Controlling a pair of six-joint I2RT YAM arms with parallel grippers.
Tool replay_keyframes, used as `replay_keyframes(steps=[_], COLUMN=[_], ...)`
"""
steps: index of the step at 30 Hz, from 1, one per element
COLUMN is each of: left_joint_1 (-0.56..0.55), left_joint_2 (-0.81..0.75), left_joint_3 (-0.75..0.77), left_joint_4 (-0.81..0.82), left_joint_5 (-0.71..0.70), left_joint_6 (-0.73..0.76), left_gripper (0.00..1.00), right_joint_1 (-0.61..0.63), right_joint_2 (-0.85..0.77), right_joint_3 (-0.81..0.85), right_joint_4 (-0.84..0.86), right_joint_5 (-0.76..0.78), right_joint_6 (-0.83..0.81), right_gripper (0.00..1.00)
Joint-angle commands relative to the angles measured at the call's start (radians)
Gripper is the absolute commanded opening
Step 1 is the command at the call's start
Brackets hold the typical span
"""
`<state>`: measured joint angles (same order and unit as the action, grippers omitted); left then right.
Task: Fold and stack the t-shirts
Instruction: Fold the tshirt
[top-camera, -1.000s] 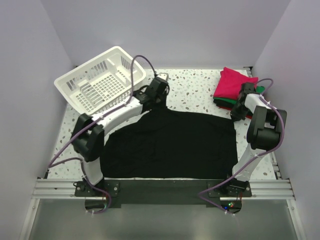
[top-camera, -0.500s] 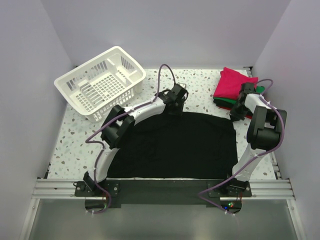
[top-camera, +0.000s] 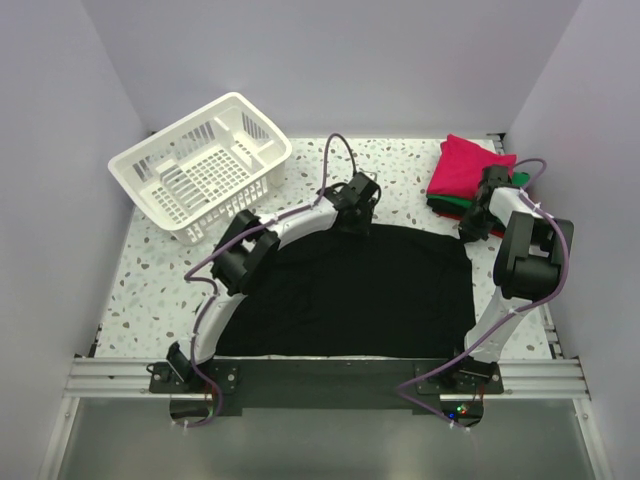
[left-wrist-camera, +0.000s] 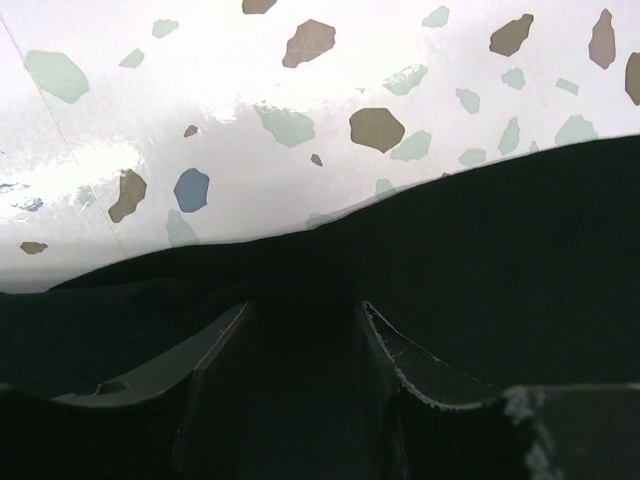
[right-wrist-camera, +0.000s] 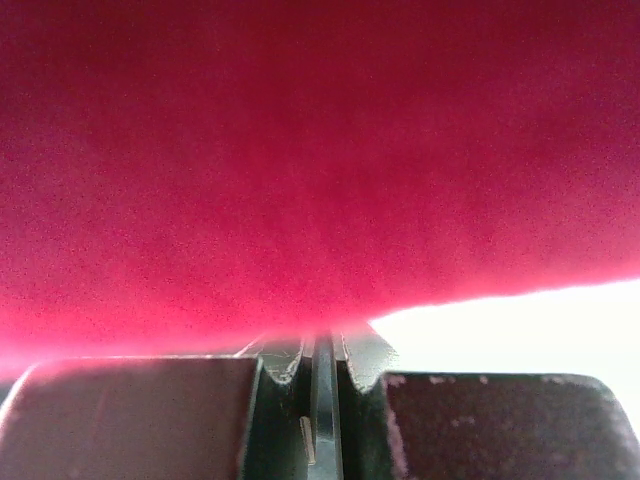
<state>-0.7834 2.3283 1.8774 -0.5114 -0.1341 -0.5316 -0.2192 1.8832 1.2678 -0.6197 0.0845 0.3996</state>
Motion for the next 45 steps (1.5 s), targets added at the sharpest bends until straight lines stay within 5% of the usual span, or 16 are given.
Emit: replay_keyframes(steps=[1,19,29,45], left_joint_1=[-0.011,-0.045,-0.045,0.021], left_joint_2=[0.016,0.057,-0.001,-0.274], left_joint_3=[0.035,0.022,0.032,-0.141], left_joint_4=[-0.009,-0.072,-0.042,0.042], left_joint_5=[-0.002,-0.075,-0.094,-0.035], left_joint_6=[-0.002,0.041,0.047,-0.002], left_gripper=[0.49,0.36,0.04,0.04], right_joint_1=[0.000,0.000,0.000,0.000], right_joint_2=[-0.019,-0.019,-0.012,-0.003], right_joint_3=[0.015,0.015,0.024,0.057], right_joint_4=[0.005,0.005,0.005,-0.017], right_joint_5=[-0.015,-0.017,-0.012,0.007], right_joint_6=[0.010,0.016,0.016,0.016], right_gripper=[0.00,0.00,0.00,0.00])
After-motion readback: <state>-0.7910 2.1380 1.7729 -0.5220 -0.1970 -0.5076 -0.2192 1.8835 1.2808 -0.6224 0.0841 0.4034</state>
